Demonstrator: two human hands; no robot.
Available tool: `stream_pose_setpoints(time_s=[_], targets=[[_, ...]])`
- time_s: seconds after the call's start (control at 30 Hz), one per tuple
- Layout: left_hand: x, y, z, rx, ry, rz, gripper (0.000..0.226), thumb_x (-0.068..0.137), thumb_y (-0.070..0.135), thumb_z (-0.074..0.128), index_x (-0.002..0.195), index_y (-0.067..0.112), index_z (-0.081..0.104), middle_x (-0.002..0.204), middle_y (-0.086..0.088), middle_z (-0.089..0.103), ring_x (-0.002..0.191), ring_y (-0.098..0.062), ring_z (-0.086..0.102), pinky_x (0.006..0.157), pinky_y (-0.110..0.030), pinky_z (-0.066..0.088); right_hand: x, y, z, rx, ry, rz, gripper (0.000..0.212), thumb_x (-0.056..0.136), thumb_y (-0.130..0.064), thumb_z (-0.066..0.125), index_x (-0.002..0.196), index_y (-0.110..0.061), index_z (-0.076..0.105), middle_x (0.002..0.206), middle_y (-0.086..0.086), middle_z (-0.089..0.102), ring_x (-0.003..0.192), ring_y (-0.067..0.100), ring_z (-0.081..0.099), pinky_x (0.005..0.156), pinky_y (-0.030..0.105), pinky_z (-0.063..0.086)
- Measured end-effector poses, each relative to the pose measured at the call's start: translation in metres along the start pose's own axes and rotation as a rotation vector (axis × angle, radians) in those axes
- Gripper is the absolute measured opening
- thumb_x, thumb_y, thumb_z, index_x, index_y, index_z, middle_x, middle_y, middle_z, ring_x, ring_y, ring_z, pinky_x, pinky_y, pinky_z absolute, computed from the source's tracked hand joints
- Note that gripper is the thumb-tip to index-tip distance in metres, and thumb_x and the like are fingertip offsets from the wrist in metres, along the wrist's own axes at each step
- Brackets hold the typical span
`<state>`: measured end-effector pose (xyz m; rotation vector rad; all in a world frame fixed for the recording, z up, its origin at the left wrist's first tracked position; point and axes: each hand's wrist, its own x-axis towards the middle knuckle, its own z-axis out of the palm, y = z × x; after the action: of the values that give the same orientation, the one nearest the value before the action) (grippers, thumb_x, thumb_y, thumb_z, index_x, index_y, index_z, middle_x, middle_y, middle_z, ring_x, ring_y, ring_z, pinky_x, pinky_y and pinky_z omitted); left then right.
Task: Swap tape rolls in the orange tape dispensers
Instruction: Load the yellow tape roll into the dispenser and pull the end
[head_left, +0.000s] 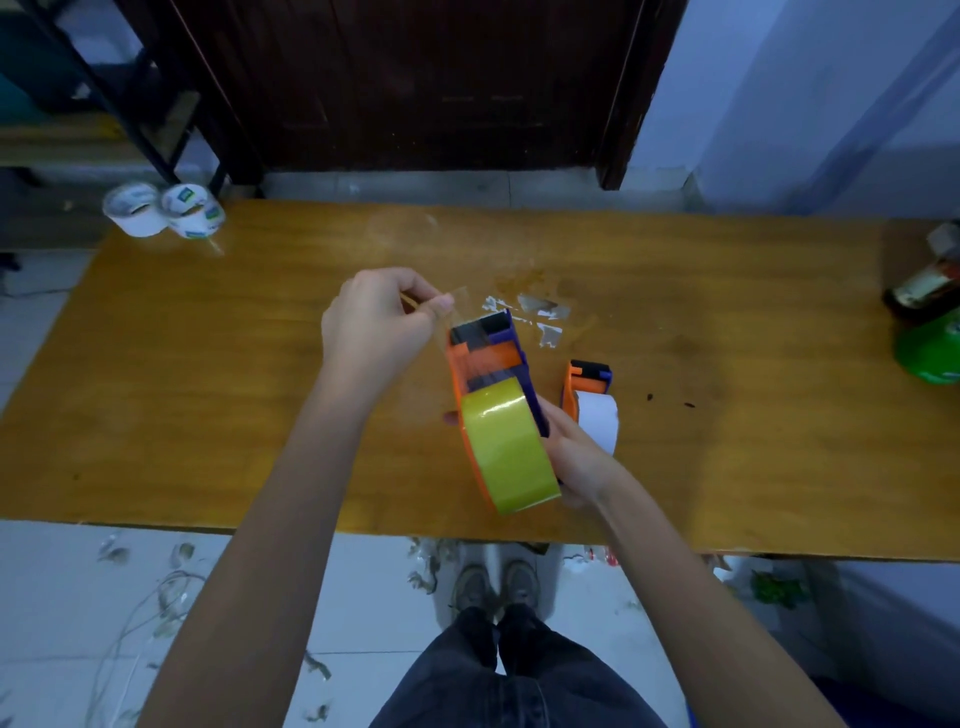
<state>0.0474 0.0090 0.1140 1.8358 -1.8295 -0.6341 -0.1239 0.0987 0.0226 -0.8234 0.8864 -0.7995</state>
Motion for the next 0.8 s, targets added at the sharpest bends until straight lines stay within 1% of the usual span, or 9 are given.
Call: stream_pose_setpoints(time_s=[0.07, 0.1, 0.2, 0.33, 0.43, 0.53, 0.6, 0.7, 0.8], targets=[[0.003, 0.001, -0.005, 0.005, 0.054, -0.024, 0.013, 0.084, 0.040, 0.062, 0.076, 0.030, 0.061, 0.066, 0.010, 0.053, 0.076, -0.020, 0.054, 0.065, -0.030, 0.041, -0.001, -0.001, 0.001, -0.025, -0.012, -0.020, 0.041, 0.085, 0.008, 0.053, 0.115, -0.019, 0.056, 0.095, 0.010, 0.065, 0.073, 0.012, 0.066, 0.061, 0.023, 0.054], [0.005, 0.001, -0.007, 0.000, 0.061, -0.032, 0.013, 0.085, 0.041, 0.062, 0.079, 0.029, 0.063, 0.068, 0.009, 0.055, 0.076, -0.019, 0.055, 0.067, -0.031, 0.044, -0.002, -0.002, 0.002, -0.031, -0.010, -0.023, 0.042, 0.082, 0.005, 0.055, 0.114, -0.022, 0.057, 0.098, 0.012, 0.063, 0.077, 0.015, 0.066, 0.064, 0.025, 0.054], [0.009, -0.001, -0.009, -0.021, 0.037, -0.042, 0.015, 0.084, 0.042, 0.062, 0.083, 0.027, 0.066, 0.079, 0.002, 0.066, 0.083, -0.021, 0.062, 0.075, -0.037, 0.052, -0.003, -0.002, 0.000, -0.062, -0.003, -0.033, 0.043, 0.080, 0.004, 0.055, 0.110, -0.026, 0.060, 0.100, 0.014, 0.061, 0.084, 0.024, 0.062, 0.068, 0.032, 0.052], [0.010, -0.005, -0.008, -0.052, 0.036, -0.099, 0.013, 0.083, 0.038, 0.064, 0.077, 0.027, 0.065, 0.077, 0.003, 0.066, 0.083, -0.022, 0.064, 0.071, -0.032, 0.047, -0.002, -0.006, -0.001, -0.025, 0.020, -0.029, 0.045, 0.086, 0.015, 0.048, 0.108, -0.022, 0.059, 0.083, -0.001, 0.069, 0.070, 0.011, 0.067, 0.060, 0.023, 0.054], [0.006, -0.013, -0.007, -0.062, 0.031, -0.114, 0.013, 0.082, 0.038, 0.064, 0.077, 0.026, 0.066, 0.078, 0.002, 0.067, 0.083, -0.024, 0.065, 0.072, -0.035, 0.050, -0.005, -0.012, -0.002, -0.079, -0.004, -0.021, 0.040, 0.084, 0.012, 0.051, 0.108, -0.019, 0.056, 0.075, -0.008, 0.069, 0.066, 0.006, 0.066, 0.058, 0.019, 0.052], [0.004, -0.012, -0.007, -0.015, 0.031, -0.105, 0.013, 0.084, 0.039, 0.063, 0.077, 0.028, 0.063, 0.077, 0.002, 0.067, 0.081, -0.022, 0.063, 0.066, -0.031, 0.046, -0.006, -0.017, 0.003, -0.205, -0.015, -0.012, 0.043, 0.077, 0.002, 0.059, 0.111, -0.024, 0.055, 0.082, -0.012, 0.070, 0.076, 0.004, 0.067, 0.064, 0.018, 0.051], [0.004, -0.008, -0.007, 0.018, 0.035, -0.086, 0.013, 0.085, 0.039, 0.061, 0.080, 0.028, 0.062, 0.078, 0.000, 0.068, 0.081, -0.020, 0.061, 0.063, -0.029, 0.041, -0.005, -0.015, 0.005, -0.225, -0.002, 0.002, 0.045, 0.083, 0.008, 0.057, 0.113, -0.025, 0.055, 0.088, -0.010, 0.069, 0.078, 0.005, 0.067, 0.066, 0.019, 0.052], [0.009, 0.000, -0.005, 0.050, 0.023, -0.049, 0.012, 0.086, 0.041, 0.061, 0.080, 0.030, 0.061, 0.079, 0.004, 0.066, 0.079, -0.018, 0.058, 0.062, -0.027, 0.037, -0.005, -0.012, 0.010, -0.234, 0.000, 0.018, 0.048, 0.086, 0.013, 0.052, 0.113, -0.027, 0.055, 0.098, 0.003, 0.066, 0.083, 0.009, 0.066, 0.070, 0.023, 0.054], [0.015, 0.005, 0.000, 0.077, 0.000, -0.010, 0.011, 0.086, 0.040, 0.060, 0.081, 0.030, 0.062, 0.081, 0.006, 0.062, 0.079, -0.016, 0.056, 0.066, -0.028, 0.041, -0.004, -0.009, 0.014, -0.231, 0.002, 0.019, 0.050, 0.086, 0.014, 0.050, 0.111, -0.029, 0.055, 0.100, 0.005, 0.065, 0.085, 0.012, 0.065, 0.074, 0.027, 0.053]])
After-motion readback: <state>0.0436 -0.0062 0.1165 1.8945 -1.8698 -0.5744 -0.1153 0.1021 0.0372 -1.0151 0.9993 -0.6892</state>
